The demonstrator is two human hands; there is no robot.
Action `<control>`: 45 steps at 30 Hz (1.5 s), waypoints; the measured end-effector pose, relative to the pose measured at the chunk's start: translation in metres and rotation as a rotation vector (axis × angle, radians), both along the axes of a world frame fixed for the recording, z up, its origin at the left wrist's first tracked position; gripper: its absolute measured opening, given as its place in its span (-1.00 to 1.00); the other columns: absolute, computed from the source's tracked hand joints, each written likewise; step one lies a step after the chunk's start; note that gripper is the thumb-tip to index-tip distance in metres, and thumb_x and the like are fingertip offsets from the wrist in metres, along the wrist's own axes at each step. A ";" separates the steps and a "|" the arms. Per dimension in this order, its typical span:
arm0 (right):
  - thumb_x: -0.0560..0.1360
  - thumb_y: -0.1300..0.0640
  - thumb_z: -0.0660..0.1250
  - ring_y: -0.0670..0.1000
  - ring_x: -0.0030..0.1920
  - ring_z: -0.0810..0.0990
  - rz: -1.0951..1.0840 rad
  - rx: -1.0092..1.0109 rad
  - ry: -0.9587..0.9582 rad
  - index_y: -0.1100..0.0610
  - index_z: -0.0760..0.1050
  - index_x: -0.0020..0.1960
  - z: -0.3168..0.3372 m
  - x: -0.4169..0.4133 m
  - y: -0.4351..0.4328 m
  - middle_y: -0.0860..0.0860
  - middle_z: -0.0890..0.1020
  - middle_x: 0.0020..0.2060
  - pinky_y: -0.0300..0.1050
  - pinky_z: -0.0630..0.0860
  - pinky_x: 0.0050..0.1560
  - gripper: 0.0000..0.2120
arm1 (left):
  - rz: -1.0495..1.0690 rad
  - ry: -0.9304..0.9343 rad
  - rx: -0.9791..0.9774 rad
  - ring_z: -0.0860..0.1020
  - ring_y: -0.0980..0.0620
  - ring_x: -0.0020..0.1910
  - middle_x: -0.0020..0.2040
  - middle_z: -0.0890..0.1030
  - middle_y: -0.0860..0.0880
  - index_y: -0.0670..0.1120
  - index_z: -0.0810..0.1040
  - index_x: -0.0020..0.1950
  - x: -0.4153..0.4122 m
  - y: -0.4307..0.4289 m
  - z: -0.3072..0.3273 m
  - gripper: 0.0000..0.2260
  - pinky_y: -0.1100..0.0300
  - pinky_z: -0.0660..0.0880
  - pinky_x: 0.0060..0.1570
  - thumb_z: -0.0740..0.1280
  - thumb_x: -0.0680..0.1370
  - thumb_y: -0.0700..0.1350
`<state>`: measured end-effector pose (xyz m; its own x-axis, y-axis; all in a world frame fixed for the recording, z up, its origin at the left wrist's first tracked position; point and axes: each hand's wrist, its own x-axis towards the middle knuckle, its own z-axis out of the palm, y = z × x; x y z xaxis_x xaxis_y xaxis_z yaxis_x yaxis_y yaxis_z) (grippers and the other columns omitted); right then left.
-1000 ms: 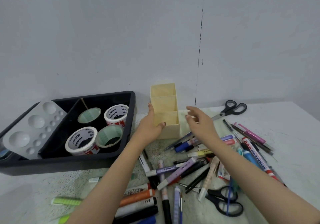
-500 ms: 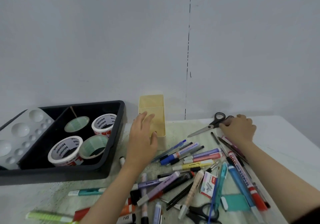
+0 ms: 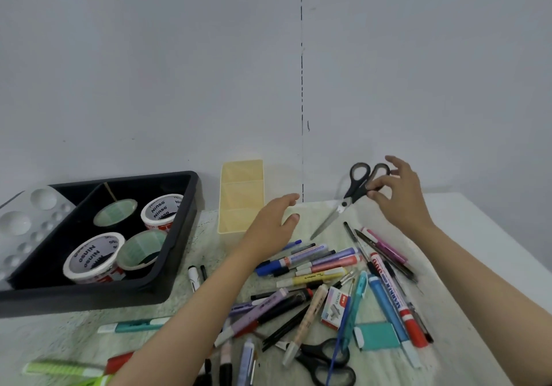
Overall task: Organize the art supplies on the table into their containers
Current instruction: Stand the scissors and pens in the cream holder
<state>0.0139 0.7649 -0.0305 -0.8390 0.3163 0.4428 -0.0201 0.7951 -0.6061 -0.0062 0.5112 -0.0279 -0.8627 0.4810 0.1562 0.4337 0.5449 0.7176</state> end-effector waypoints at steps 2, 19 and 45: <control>0.42 0.25 0.44 0.09 0.30 0.33 0.036 0.008 0.077 0.11 0.61 -0.15 0.017 0.008 0.000 0.04 0.30 0.40 -0.22 0.13 0.24 -0.94 | -0.024 -0.103 0.011 0.34 0.11 0.36 0.37 0.41 0.03 0.00 0.25 0.47 0.000 0.010 0.006 -0.58 0.29 0.23 0.27 0.20 0.61 -0.06; 0.40 0.20 0.47 -0.16 0.23 0.37 0.378 0.045 0.008 -0.13 0.62 -0.14 0.038 0.108 -0.028 -0.19 0.31 0.35 -0.36 0.25 0.18 -0.78 | -0.418 -1.001 0.534 0.66 0.06 -0.18 0.05 0.67 -0.06 -0.11 0.58 0.11 0.080 0.051 0.010 -0.77 0.26 0.57 -0.23 0.14 0.61 -0.21; 0.40 0.17 0.41 0.24 0.13 0.45 -0.674 -0.049 -0.411 0.16 0.51 0.22 -0.045 0.261 0.018 0.19 0.54 0.05 -0.04 0.34 0.06 -0.60 | -0.244 -1.277 0.639 0.67 -0.04 -0.09 0.05 0.66 -0.16 -0.18 0.57 0.13 0.130 0.016 -0.022 -0.70 0.15 0.60 -0.20 0.17 0.54 -0.05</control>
<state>0.2752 0.7832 -0.0753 -0.5525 0.8260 0.1116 0.6898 0.5283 -0.4951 0.1235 0.5270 -0.0504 -0.4832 0.7776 -0.4023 -0.6430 -0.0034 0.7659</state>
